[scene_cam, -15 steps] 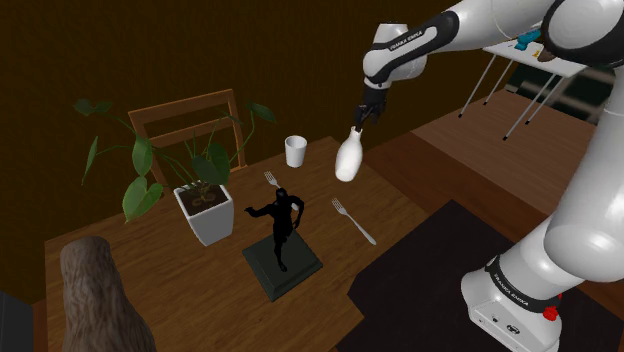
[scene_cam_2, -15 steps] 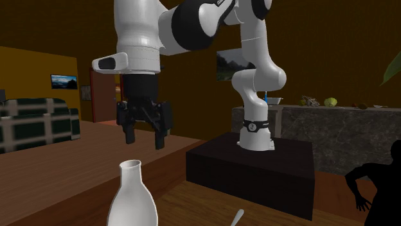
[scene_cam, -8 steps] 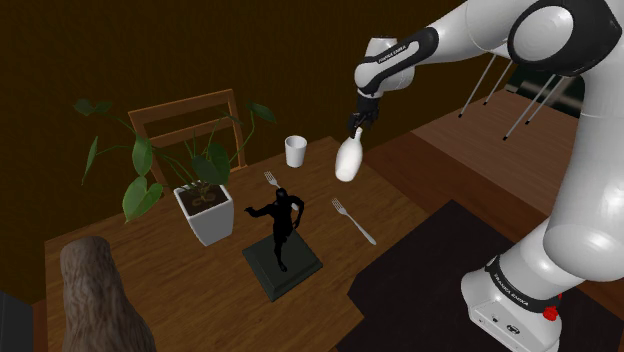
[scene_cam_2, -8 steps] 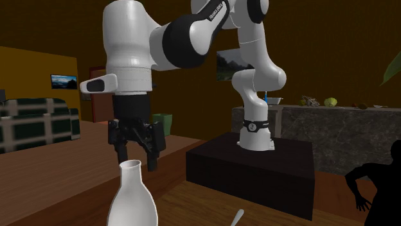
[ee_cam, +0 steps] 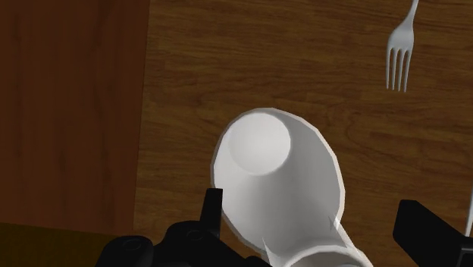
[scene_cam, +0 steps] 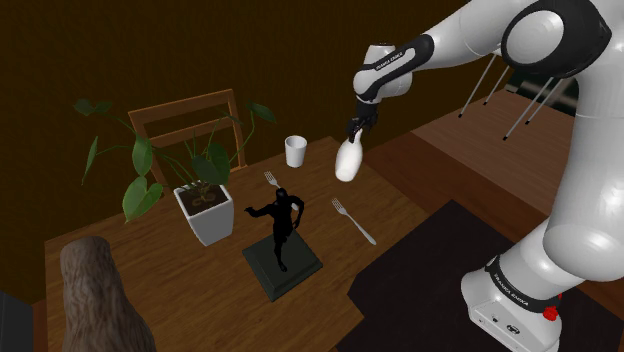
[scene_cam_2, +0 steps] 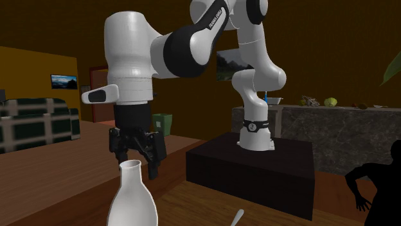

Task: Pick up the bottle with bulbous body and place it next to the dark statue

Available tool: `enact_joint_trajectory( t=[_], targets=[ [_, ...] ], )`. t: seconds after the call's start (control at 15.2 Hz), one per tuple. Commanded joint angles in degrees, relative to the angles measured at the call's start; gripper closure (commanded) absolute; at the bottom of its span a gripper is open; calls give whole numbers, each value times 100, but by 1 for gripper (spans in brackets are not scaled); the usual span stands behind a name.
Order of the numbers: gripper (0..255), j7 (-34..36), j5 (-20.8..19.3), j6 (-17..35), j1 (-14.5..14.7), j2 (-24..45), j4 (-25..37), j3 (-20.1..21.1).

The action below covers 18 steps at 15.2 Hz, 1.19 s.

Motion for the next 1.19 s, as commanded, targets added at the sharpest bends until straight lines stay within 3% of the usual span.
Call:
enact_joint_trajectory(
  t=[0.0,0.07,0.13,0.73,1.12],
  targets=[
    [0,0,0,1,0,1,0,0],
    [0,0,0,1,0,1,0,0],
    [255,0,0,1,0,1,0,0],
    [255,0,0,1,0,1,0,0],
    [255,25,-39,-343,16,-294,51,-24]
  ],
)
